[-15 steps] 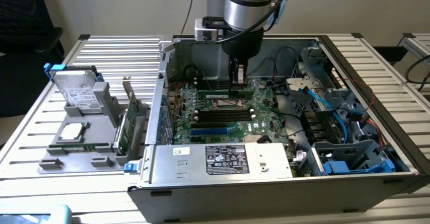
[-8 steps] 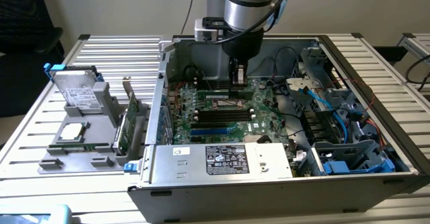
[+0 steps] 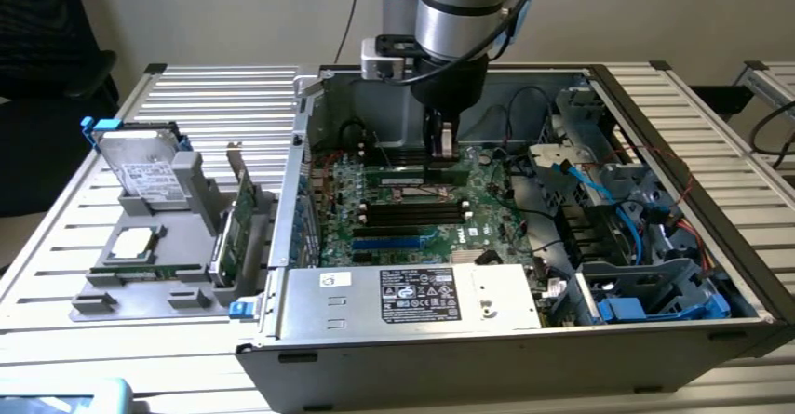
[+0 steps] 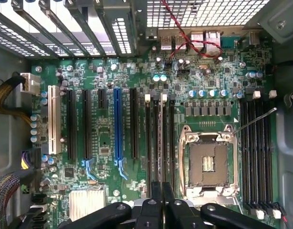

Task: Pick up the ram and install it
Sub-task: 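Insert the ram into the slot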

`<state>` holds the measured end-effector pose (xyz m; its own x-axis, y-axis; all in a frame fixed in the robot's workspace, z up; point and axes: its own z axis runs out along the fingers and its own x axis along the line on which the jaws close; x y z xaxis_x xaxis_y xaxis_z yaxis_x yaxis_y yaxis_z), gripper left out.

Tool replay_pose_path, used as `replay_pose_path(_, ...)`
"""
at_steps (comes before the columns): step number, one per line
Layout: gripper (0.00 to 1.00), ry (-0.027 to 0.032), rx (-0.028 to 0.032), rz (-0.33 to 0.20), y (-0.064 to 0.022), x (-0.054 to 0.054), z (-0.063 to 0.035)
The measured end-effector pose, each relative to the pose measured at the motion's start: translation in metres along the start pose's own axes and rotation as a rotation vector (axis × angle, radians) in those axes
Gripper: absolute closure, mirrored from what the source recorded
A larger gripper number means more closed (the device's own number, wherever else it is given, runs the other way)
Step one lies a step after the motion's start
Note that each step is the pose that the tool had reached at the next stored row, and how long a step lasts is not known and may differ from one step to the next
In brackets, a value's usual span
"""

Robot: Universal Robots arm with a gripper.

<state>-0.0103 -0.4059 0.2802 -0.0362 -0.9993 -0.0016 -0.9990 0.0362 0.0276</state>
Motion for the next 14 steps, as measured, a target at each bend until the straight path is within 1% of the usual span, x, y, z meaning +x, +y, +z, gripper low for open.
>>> replay_pose_path(7, 0.87, 0.0033, 0.0002, -0.004, -0.0002, 0.0013, 0.004)
replay_pose_path(9, 0.87, 0.0067, 0.0003, -0.006, -0.0003, 0.0013, 0.0062)
replay_pose_path(10, 0.87, 0.0099, 0.0003, -0.007, -0.0003, 0.0013, 0.008)
replay_pose_path(14, 0.87, 0.0137, 0.0004, -0.009, -0.0004, 0.0013, 0.0103)
